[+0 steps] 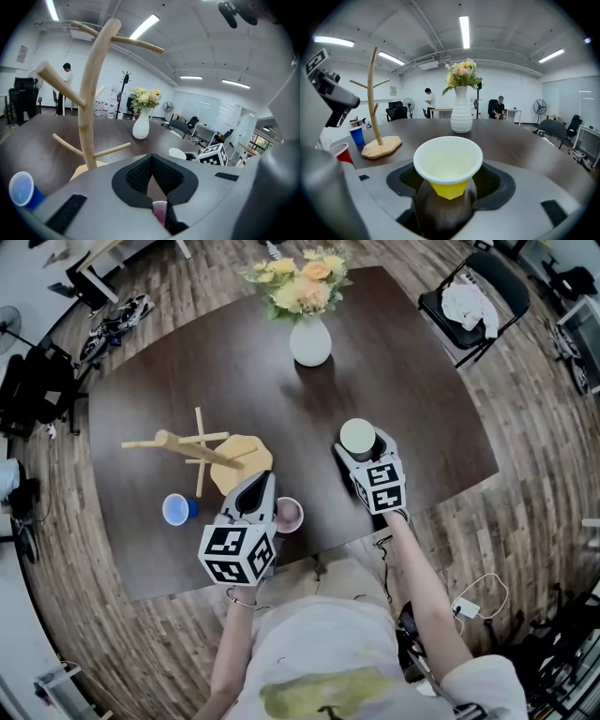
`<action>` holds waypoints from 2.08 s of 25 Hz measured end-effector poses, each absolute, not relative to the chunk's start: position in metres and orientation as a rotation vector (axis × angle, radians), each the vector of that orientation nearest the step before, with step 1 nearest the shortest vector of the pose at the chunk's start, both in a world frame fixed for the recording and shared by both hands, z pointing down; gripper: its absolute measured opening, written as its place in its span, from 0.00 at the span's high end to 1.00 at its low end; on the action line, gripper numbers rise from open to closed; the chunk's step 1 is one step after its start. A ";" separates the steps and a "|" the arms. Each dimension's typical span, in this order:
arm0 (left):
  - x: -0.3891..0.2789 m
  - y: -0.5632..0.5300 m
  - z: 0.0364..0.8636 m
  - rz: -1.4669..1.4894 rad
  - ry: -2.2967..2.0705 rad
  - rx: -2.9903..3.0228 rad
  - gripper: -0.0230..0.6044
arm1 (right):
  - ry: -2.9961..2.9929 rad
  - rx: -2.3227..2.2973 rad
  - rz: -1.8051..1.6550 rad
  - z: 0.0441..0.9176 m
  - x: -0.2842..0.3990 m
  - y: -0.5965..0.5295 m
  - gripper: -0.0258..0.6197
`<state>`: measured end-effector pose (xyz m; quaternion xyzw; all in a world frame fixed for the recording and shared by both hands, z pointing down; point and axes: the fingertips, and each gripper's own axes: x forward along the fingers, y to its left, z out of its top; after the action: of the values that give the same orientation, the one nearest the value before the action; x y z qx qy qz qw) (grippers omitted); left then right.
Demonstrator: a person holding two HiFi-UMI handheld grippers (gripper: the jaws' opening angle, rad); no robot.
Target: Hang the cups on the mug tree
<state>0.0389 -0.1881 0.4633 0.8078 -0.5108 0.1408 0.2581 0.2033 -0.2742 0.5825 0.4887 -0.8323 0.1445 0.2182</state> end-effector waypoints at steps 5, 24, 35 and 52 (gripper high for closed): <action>0.034 -0.182 0.465 0.367 -1.426 2.160 0.94 | -2.343 1.311 0.384 0.573 0.194 -0.275 0.47; 0.008 -0.157 0.460 0.286 -1.525 2.119 0.94 | -2.350 1.141 0.151 0.526 0.149 -0.264 0.48; -0.017 -0.143 0.462 0.326 -1.430 2.180 0.94 | -2.277 1.117 0.028 0.508 0.106 -0.251 0.48; -0.047 -0.129 0.461 0.347 -1.283 2.282 0.94 | -2.074 1.036 -0.168 0.509 0.057 -0.235 0.48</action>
<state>-0.0469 -0.1295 0.4610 0.8373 -0.4705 0.1273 0.2477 0.0572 -0.2354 0.5087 0.4091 -0.8188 -0.0662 0.3972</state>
